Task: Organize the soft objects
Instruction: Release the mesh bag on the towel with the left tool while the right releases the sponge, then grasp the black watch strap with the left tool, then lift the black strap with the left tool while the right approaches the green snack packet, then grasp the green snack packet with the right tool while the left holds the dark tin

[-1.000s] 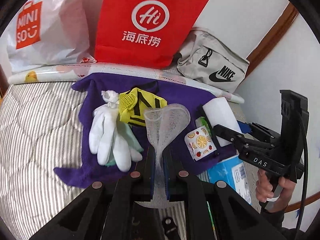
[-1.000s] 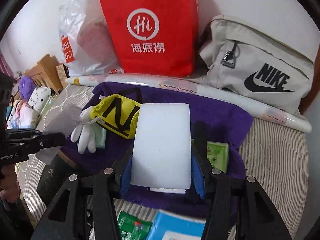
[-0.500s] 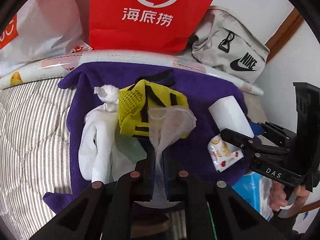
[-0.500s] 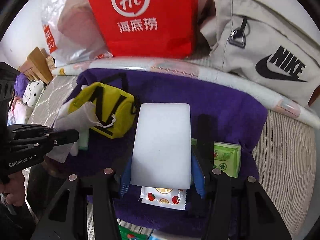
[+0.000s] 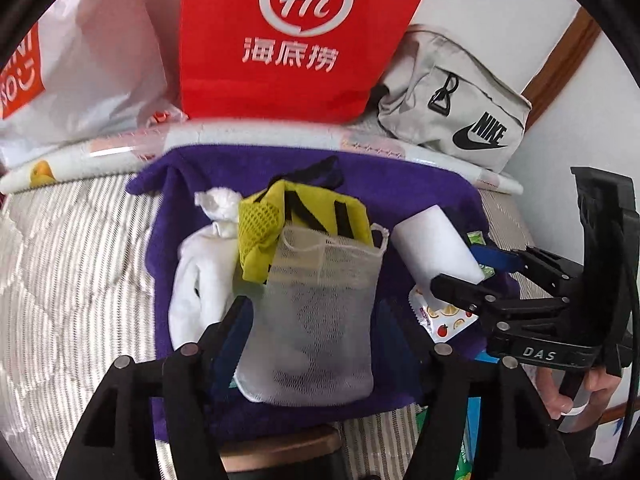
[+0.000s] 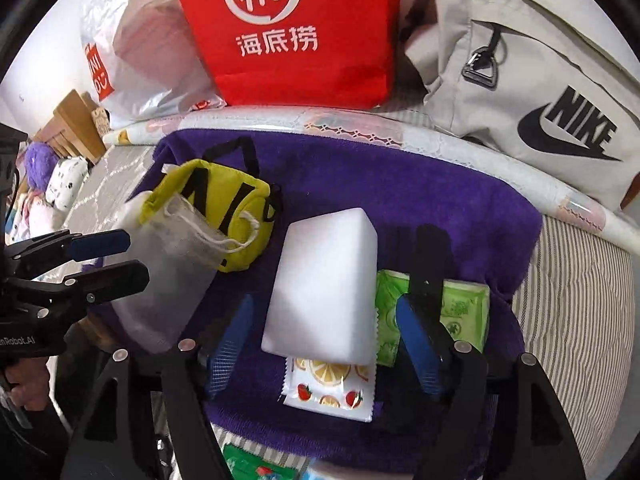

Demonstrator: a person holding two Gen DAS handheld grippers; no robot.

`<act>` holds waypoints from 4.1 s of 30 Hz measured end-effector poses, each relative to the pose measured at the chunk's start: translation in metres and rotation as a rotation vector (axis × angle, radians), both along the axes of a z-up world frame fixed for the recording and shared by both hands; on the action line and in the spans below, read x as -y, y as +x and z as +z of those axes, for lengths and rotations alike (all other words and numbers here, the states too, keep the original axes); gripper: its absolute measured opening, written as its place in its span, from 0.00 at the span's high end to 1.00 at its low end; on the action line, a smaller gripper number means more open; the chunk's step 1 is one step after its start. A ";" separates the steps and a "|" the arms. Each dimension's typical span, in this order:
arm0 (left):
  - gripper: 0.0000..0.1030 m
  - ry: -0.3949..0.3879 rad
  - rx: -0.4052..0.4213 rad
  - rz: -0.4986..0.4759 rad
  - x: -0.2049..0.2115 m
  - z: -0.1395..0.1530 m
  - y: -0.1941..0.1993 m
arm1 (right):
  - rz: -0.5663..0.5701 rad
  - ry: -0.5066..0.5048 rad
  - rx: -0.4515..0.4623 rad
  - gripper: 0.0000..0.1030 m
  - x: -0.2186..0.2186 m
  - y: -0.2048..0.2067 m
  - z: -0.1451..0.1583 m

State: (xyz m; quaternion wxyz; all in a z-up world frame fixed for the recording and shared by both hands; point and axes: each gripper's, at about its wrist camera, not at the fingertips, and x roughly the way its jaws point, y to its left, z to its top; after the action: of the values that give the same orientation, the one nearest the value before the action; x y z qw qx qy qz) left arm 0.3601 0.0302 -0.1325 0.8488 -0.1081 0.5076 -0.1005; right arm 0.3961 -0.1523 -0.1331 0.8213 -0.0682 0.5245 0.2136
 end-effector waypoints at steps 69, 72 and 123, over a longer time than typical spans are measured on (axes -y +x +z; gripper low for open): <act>0.66 0.216 0.065 -0.028 0.092 -0.053 -0.228 | -0.134 0.116 0.118 0.29 0.110 -0.279 -0.001; 0.60 0.259 0.088 -0.029 0.102 -0.055 -0.226 | -0.130 0.116 0.117 0.29 0.109 -0.279 -0.002; 0.80 0.048 0.065 0.034 -0.003 -0.055 -0.270 | 0.057 0.003 0.230 0.97 -0.008 -0.290 -0.028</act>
State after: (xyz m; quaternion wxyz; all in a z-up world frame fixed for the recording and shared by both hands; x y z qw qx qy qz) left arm 0.0897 0.0332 -0.1873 0.8688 -0.0929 0.4801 -0.0774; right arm 0.1058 -0.1442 -0.1614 0.8697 -0.1057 0.4245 0.2284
